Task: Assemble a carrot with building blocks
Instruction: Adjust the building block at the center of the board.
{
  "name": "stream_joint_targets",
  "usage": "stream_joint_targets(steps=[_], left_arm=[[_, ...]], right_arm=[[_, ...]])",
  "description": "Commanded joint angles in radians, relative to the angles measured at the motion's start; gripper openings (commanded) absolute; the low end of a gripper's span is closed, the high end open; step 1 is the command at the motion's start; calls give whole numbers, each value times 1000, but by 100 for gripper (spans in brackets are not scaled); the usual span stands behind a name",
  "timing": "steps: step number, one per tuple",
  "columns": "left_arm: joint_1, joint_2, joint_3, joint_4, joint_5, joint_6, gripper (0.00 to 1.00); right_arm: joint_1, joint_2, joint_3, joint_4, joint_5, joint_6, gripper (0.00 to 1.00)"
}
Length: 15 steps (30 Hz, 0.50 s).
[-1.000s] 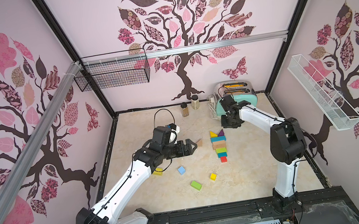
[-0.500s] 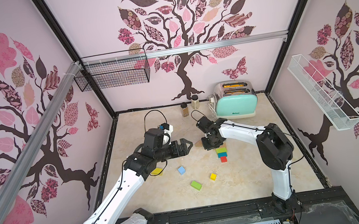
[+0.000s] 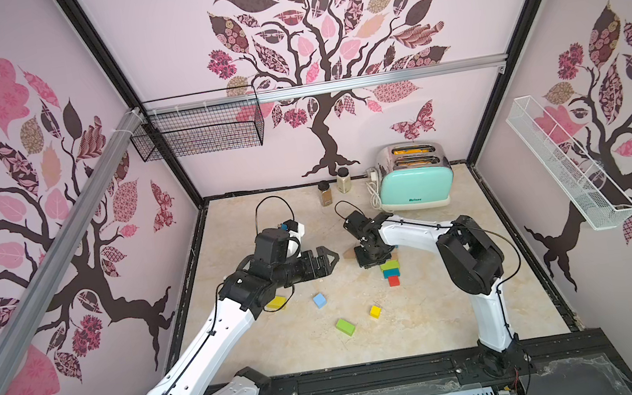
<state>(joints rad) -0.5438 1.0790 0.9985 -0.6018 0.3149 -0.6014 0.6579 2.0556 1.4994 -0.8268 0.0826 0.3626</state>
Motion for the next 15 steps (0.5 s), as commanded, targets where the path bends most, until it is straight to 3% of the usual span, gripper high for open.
stream_joint_targets(steps=[1,15], left_arm=[[2,10,-6,16,-4,9,98],[5,31,-1,25,5,23,98]], right_arm=[[-1,26,46,4,26,8,29],[-1,49,56,-21,49,9,29]])
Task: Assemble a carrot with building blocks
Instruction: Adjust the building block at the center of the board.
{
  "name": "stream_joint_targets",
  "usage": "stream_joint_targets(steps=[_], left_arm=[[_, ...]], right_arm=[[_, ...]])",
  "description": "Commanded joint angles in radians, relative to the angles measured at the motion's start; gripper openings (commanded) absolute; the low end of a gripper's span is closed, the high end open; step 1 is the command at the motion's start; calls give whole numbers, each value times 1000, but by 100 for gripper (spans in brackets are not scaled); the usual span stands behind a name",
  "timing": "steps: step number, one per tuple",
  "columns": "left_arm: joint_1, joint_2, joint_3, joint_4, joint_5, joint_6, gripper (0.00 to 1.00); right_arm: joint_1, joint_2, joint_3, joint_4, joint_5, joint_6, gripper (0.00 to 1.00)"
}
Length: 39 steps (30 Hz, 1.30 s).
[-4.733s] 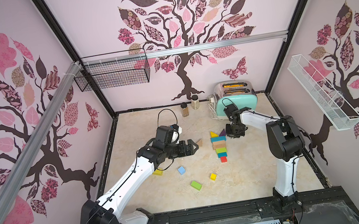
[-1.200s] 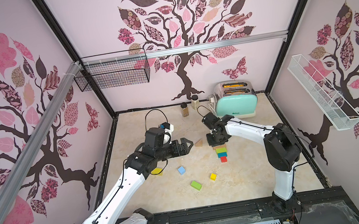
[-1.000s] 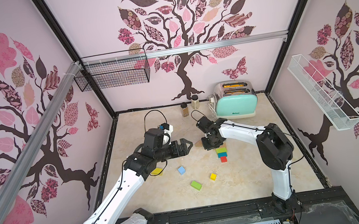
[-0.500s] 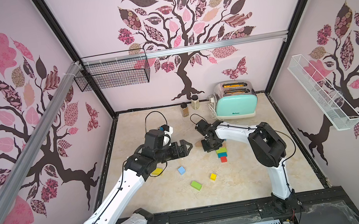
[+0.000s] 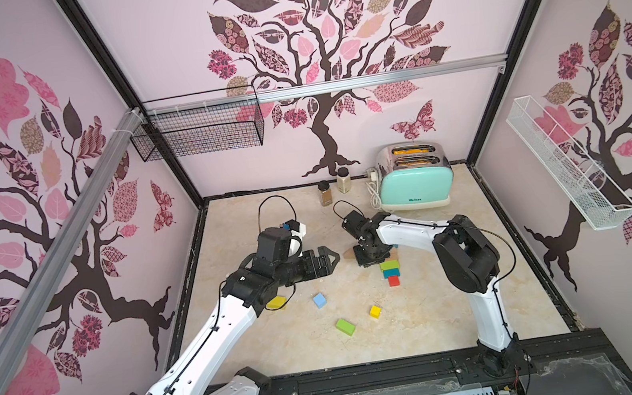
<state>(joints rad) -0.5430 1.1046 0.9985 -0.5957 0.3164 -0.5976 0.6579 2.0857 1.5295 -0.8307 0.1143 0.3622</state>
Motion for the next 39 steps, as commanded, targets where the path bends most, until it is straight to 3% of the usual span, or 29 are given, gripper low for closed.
stream_joint_targets(steps=[1,21,27,32,36,39], left_arm=[[4,7,-1,20,4,19,98],[8,14,-6,33,12,19,98],[24,0,-1,24,3,16,98],[86,-23,24,-4,13,16,98],[129,-9,67,-35,-9,6,98],[135,45,110,-67,-27,27,98]], right_arm=[[-1,18,27,-18,19,10,29],[4,2,30,-19,-12,-2,29],[12,-64,100,-67,-37,-17,35],[13,-145,156,-131,-47,-40,47],[11,-212,179,-189,-28,-51,69],[0,-255,157,-206,-27,-52,93]])
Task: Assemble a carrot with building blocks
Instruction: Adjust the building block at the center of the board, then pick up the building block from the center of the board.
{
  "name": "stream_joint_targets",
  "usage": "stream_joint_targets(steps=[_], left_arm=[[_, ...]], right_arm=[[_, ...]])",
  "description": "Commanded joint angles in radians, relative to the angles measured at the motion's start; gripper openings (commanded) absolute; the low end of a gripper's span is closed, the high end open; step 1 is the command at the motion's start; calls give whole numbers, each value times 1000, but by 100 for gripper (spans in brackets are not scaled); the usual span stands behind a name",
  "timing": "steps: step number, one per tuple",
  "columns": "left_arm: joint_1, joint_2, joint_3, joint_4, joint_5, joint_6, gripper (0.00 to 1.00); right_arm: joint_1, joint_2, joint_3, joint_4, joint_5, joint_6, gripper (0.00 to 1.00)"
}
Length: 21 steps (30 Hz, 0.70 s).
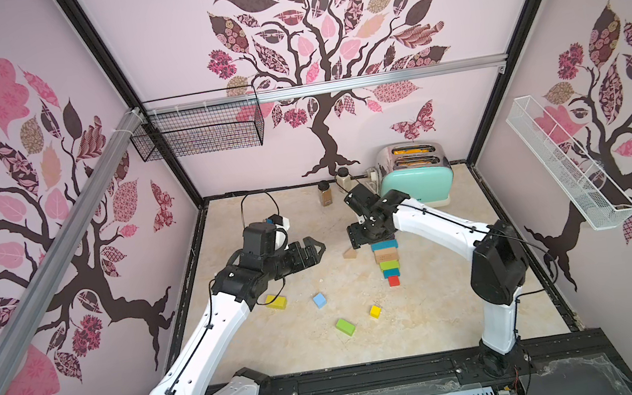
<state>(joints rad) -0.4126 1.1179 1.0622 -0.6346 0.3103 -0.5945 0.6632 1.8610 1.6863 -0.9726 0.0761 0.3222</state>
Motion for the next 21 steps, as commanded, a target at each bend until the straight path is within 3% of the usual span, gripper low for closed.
stream_joint_targets(steps=[1,6,11,14,18,21], left_arm=[[5,49,56,-32,-30,26,98],[5,126,82,1,-100,-10,98],[6,266,166,-82,-161,-9,98],[7,325,193,-86,-139,15,98],[9,398,223,-120,-149,77,98],[32,438,236,-160,-136,90,91]], right_arm=[[-10,-44,-13,-70,14,-11,99],[-56,-115,-117,-33,-43,-6,99],[-101,-169,-199,10,-90,-22,99],[-111,-178,-216,48,-108,-33,99],[-138,-137,-185,60,-135,-15,99],[-144,-82,-89,-11,-149,2,99]])
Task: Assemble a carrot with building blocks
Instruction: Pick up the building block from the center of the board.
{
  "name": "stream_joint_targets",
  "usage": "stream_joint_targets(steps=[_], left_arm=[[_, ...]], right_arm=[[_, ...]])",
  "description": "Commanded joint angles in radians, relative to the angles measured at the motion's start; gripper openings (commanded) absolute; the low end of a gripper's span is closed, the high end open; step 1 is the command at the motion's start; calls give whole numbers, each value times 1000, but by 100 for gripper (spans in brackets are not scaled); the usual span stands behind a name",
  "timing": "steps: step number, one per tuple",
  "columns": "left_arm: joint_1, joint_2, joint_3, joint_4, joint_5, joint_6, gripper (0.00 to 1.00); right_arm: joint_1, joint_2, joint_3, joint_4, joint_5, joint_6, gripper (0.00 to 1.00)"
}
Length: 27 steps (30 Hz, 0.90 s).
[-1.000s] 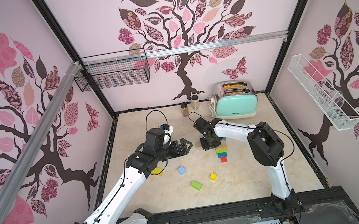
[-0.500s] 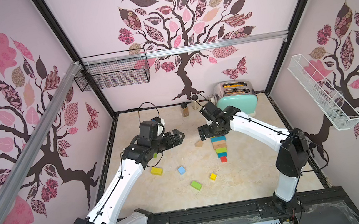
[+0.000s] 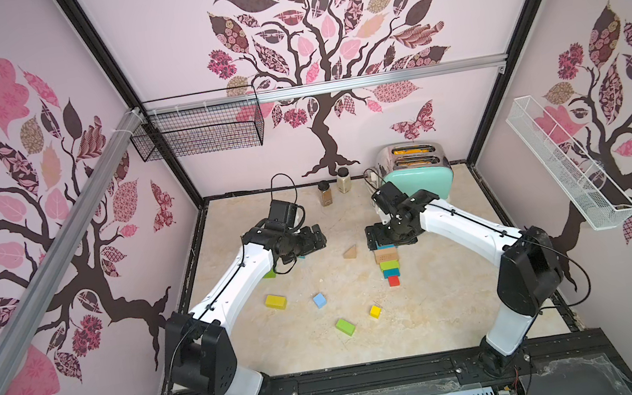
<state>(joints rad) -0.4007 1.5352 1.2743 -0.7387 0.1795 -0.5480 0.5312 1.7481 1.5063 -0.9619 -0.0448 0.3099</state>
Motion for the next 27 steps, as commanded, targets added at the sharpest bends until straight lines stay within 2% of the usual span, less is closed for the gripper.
stream_joint_targets(steps=[1,6,9,12,14,16,18,21,24,27], left_arm=[[23,22,15,-47,-2,54,90],[33,31,-76,43,-29,11,82],[50,37,-77,35,-103,-11,89],[108,50,-70,20,-136,-46,91],[156,41,-65,-15,-158,-81,97],[191,15,-91,24,-193,-91,98],[228,32,-72,20,-222,-75,98],[276,132,39,-103,-217,2,98],[297,153,36,-83,-216,95,98],[317,198,55,-138,-190,176,98]], right_arm=[[-12,35,114,-30,-32,12,99],[-14,30,127,-44,-9,-6,99],[-14,36,132,-56,-13,-17,99],[-14,48,124,-40,-24,-37,99],[-14,72,168,-89,-37,-53,99],[-14,61,160,-69,-51,-65,99],[-16,56,129,-30,-60,-67,99],[-15,86,154,-64,-90,-63,99],[-17,65,101,-21,-90,-64,99],[-20,70,86,-24,-85,-70,99]])
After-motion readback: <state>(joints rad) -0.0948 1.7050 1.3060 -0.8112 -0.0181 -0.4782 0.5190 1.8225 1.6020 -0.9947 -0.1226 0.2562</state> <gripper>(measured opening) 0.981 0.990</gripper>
